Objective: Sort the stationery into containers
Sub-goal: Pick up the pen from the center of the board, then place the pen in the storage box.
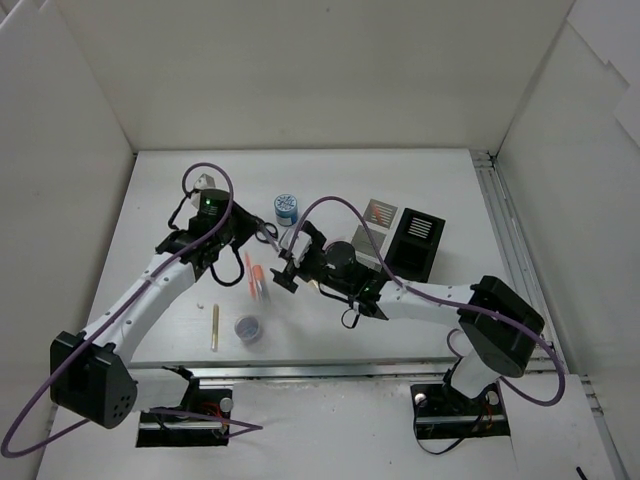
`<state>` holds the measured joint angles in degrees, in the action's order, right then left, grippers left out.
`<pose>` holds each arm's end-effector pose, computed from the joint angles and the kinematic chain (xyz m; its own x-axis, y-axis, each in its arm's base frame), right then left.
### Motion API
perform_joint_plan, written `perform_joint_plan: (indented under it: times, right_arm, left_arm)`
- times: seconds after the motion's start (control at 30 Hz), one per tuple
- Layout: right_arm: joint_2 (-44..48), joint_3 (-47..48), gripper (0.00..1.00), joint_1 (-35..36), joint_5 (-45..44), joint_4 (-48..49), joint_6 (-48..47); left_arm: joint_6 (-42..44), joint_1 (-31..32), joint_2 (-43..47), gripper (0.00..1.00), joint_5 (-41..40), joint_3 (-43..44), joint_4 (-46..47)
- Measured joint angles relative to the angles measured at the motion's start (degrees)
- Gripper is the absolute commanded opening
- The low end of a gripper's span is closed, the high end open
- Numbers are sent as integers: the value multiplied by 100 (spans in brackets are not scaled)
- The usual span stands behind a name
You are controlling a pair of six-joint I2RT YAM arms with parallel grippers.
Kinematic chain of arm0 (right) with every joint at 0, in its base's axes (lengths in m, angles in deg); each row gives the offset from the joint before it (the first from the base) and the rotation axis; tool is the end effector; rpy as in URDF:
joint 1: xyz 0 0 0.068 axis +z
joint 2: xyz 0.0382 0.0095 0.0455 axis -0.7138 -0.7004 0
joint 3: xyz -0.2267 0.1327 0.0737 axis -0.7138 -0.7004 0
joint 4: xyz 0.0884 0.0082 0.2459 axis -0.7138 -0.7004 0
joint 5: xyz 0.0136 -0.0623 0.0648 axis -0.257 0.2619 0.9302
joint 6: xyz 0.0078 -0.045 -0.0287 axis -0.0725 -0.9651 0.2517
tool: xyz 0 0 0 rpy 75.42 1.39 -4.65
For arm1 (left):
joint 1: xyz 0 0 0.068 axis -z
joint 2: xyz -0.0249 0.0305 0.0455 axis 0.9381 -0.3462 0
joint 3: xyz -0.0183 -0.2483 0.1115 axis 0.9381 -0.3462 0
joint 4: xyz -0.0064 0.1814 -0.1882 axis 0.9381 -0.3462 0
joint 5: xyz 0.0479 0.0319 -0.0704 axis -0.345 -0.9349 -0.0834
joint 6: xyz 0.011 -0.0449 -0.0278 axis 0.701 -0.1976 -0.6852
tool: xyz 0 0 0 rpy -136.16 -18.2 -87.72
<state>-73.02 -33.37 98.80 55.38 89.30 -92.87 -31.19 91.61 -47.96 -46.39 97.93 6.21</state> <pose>0.2024 0.2800 0.2627 0.3497 -0.1054 -0.9309 -0.8112 0.4629 -0.3572 0.2697 -0.1083 0.3202 -0.5378 -0.7456 -0.3935 -0.2327 0.5799 -0.7808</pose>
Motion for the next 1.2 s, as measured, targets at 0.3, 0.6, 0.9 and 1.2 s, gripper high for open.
perform_joint_plan:
  times: [0.3, 0.6, 0.9, 1.2]
  right_arm:
    - [-485, 227, 50, 122, -533, 671, -13]
    - [-601, 256, 8, 157, -798, 946, 50]
    - [-577, 258, 0, 125, -846, 1021, -278]
    - [356, 957, 0, -931, 332, -1867, -1438]
  left_arm:
    - [-304, 354, 188, 0, -372, -81, 142]
    - [-435, 407, 470, 0, -640, -258, 238]
    - [-144, 468, 566, 83, -629, -328, 267]
    - [664, 407, 872, 99, -719, -308, -175]
